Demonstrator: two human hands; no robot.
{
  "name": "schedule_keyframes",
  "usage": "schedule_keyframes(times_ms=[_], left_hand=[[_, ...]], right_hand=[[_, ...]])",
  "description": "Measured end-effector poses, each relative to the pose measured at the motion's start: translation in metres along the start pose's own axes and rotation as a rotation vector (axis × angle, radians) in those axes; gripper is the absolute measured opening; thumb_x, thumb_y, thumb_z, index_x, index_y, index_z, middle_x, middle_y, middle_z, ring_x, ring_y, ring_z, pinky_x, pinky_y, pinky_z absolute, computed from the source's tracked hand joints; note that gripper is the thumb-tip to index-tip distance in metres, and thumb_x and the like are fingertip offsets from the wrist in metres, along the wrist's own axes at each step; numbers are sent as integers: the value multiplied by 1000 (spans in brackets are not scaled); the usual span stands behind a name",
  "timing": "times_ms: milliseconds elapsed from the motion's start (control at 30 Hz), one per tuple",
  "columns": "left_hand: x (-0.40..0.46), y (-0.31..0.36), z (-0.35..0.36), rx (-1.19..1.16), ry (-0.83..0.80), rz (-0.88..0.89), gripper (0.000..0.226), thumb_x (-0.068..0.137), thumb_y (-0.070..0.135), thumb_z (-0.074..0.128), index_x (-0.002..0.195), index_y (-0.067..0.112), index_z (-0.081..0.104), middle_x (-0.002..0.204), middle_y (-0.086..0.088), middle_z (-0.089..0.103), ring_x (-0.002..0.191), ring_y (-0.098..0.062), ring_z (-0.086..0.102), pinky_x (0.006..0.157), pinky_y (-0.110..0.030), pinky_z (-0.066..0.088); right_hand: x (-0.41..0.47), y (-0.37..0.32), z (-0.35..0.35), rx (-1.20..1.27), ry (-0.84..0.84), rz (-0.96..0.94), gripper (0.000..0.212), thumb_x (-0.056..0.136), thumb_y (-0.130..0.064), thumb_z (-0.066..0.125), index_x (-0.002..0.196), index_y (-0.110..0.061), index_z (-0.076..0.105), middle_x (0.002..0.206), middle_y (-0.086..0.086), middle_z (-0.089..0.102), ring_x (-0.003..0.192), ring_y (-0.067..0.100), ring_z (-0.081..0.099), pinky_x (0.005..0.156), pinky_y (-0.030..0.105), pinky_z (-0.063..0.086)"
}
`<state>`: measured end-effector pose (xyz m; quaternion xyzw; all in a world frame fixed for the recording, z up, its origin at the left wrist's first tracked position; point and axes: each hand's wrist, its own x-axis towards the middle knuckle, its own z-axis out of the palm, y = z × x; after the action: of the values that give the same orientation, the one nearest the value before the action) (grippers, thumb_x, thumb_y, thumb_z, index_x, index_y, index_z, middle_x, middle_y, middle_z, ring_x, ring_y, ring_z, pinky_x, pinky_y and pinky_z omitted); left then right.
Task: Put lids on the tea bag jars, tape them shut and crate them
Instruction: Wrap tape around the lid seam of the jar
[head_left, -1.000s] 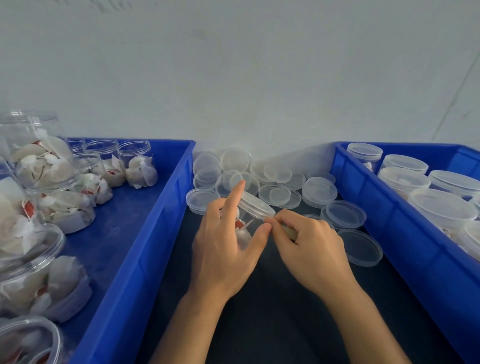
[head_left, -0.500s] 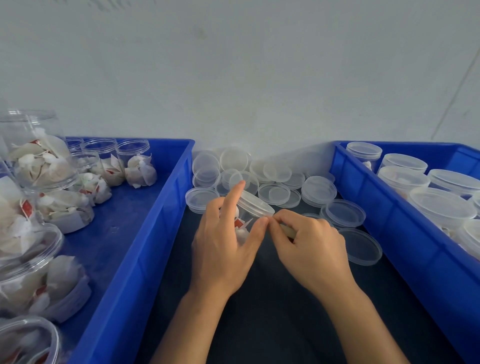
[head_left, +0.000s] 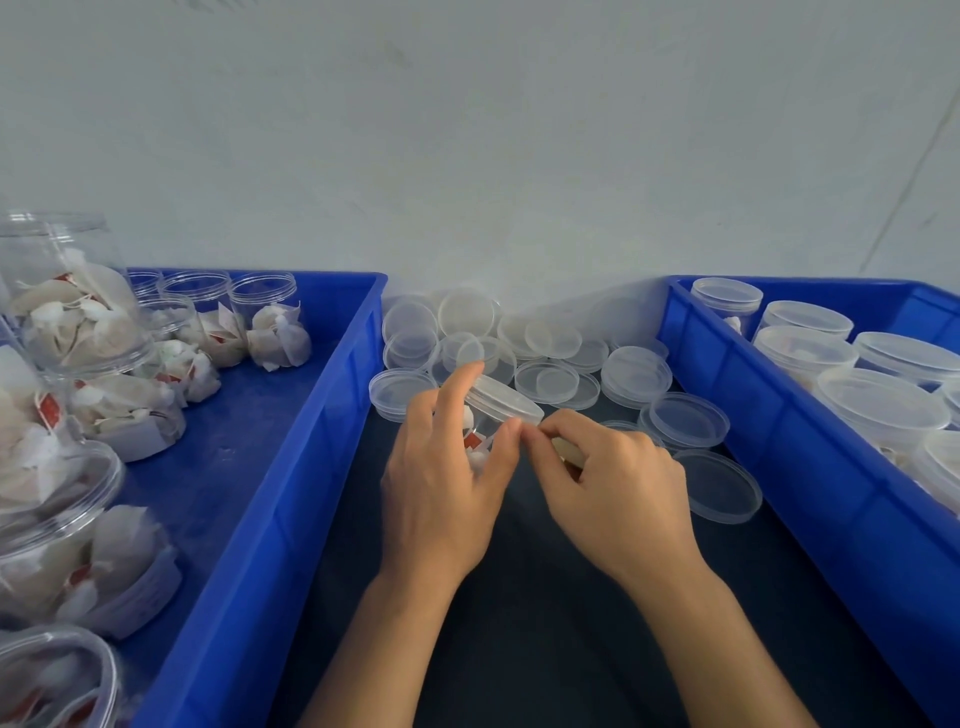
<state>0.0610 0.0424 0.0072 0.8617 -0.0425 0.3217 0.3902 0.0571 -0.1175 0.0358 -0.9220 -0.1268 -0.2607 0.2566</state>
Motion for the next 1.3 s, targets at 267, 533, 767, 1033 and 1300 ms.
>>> schedule_keyframes(times_ms=[267, 533, 767, 1033, 1300], left_hand=[[4, -2, -3, -146, 81, -119, 59, 94, 71, 44, 144, 40, 47, 133, 11, 61, 109, 6, 52, 80, -3, 40], [6, -5, -4, -248, 5, -173, 51, 87, 77, 46, 132, 52, 49, 112, 11, 65, 103, -7, 64, 79, -22, 48], [8, -4, -7, -343, -64, -219, 40, 85, 75, 49, 121, 58, 53, 96, 9, 67, 81, -8, 66, 71, -30, 53], [11, -7, -10, -443, -130, -243, 38, 85, 74, 52, 120, 59, 57, 106, 17, 72, 96, -11, 73, 89, -47, 62], [12, -8, -15, -593, -197, -230, 53, 87, 71, 51, 134, 47, 56, 114, 35, 70, 105, 6, 70, 78, -14, 57]], right_hand=[[-1, -13, -2, 78, -90, 27, 18, 103, -41, 40, 116, -40, 53, 55, -8, 52, 59, 18, 57, 65, 42, 52], [3, -6, -11, 50, -56, 21, 25, 102, -40, 48, 124, -32, 55, 50, -9, 50, 54, 17, 55, 61, 42, 53], [5, 0, -11, 29, -117, 37, 34, 102, -50, 37, 128, -35, 53, 54, -11, 51, 63, 16, 59, 66, 40, 53], [5, 2, -12, 29, -178, 19, 37, 105, -51, 32, 137, -47, 50, 63, -16, 52, 75, 13, 60, 69, 38, 49], [6, 10, -9, 274, -311, 61, 36, 103, -66, 32, 137, -67, 45, 76, -36, 63, 87, 5, 61, 78, 36, 46]])
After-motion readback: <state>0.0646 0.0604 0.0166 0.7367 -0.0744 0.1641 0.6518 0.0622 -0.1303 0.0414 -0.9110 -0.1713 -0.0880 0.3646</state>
